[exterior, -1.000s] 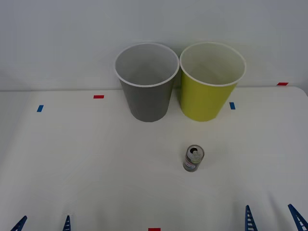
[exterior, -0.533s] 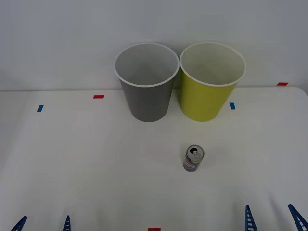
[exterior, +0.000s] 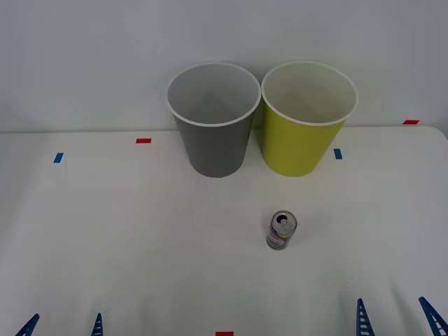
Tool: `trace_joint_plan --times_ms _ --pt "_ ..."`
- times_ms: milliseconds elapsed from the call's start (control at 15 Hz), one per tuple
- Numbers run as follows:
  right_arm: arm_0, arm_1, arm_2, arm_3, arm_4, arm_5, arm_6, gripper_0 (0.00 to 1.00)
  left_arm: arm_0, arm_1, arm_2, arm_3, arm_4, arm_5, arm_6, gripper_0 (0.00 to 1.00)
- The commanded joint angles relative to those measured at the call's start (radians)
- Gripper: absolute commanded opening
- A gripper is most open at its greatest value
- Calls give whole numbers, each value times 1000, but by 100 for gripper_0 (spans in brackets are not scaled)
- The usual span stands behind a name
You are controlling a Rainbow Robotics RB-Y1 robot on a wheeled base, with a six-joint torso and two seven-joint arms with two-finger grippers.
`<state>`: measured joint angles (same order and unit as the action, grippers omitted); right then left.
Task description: Put cans in the gray bin and PET bottles in the light green bin.
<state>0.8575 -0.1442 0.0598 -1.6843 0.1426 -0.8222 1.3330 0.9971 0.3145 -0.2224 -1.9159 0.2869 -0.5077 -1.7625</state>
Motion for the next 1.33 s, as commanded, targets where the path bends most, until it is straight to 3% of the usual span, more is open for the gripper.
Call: trace_joint_plan --times_ms 67,1333 --pt "0 0 0 0 0 0 0 100 0 0 0 0 0 0 0 100" --pt "0 0 0 0 0 0 0 100 0 0 0 0 0 0 0 100"
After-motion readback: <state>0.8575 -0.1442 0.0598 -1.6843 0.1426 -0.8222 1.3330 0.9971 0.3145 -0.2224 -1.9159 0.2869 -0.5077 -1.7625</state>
